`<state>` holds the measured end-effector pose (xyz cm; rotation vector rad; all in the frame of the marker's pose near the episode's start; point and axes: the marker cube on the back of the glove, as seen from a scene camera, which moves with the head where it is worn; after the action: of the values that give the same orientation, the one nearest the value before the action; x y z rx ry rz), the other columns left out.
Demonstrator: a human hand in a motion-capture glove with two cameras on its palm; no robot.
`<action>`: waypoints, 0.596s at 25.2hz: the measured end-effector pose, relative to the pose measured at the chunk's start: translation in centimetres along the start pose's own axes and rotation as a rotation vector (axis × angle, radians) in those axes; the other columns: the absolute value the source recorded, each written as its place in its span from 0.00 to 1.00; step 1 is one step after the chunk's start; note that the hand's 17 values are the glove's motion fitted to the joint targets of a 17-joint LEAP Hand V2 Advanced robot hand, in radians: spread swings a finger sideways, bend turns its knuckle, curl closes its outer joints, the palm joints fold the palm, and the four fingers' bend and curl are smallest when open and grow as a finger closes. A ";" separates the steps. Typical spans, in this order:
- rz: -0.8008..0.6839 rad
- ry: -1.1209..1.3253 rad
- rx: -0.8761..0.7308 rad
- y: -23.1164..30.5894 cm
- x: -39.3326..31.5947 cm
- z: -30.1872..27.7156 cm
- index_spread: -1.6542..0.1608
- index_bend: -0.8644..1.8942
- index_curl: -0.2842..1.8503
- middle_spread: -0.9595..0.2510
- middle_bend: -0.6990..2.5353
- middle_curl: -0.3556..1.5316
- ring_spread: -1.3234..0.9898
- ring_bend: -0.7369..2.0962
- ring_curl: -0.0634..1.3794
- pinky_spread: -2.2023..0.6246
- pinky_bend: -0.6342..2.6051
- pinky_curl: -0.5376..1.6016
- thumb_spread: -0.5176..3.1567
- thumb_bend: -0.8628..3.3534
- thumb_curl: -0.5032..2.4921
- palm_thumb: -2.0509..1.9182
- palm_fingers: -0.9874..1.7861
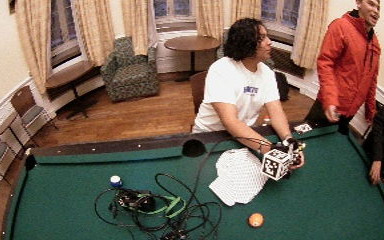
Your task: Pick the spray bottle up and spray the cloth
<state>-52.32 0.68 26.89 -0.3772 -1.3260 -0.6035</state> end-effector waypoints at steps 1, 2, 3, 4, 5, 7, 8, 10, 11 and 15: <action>-0.003 0.001 0.003 -0.2 0.1 0.1 0.79 0.47 0.43 0.64 0.44 0.50 0.48 0.54 0.41 0.67 0.36 0.46 0.25 0.20 0.46 0.76 0.85; -0.005 0.000 0.005 -0.4 0.2 0.1 0.79 0.47 0.43 0.64 0.44 0.50 0.48 0.54 0.41 0.67 0.36 0.46 0.25 0.20 0.46 0.76 0.85; -0.004 -0.005 0.007 -0.5 0.3 0.1 0.79 0.47 0.43 0.64 0.44 0.50 0.48 0.54 0.41 0.67 0.36 0.46 0.25 0.20 0.46 0.76 0.85; -0.001 -0.013 0.008 -0.6 0.4 0.0 0.79 0.47 0.43 0.64 0.44 0.50 0.48 0.54 0.41 0.67 0.36 0.46 0.25 0.20 0.46 0.76 0.85; 0.005 -0.025 0.011 -0.6 0.5 -0.2 0.79 0.47 0.43 0.64 0.44 0.50 0.48 0.54 0.41 0.67 0.36 0.46 0.25 0.20 0.46 0.76 0.85; 0.019 -0.055 0.020 -0.6 0.9 -0.5 0.79 0.47 0.43 0.64 0.44 0.50 0.48 0.54 0.41 0.67 0.36 0.46 0.24 0.20 0.46 0.75 0.85; 0.025 -0.070 0.025 -0.6 1.0 -0.7 0.79 0.47 0.43 0.64 0.44 0.50 0.48 0.54 0.41 0.67 0.36 0.46 0.24 0.20 0.46 0.75 0.85; 0.032 -0.087 0.031 -0.5 1.2 -0.9 0.79 0.47 0.43 0.64 0.44 0.50 0.48 0.54 0.41 0.67 0.36 0.46 0.24 0.20 0.46 0.75 0.85; 0.033 -0.091 0.031 -0.4 1.2 -0.9 0.79 0.47 0.43 0.64 0.44 0.50 0.48 0.54 0.41 0.67 0.36 0.46 0.24 0.20 0.46 0.75 0.85; 0.040 -0.097 0.030 -0.4 1.3 -0.8 0.78 0.47 0.43 0.64 0.44 0.50 0.48 0.54 0.41 0.67 0.36 0.46 0.25 0.20 0.46 0.75 0.85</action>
<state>-51.72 -0.37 27.97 -0.4126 -1.4157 -0.5367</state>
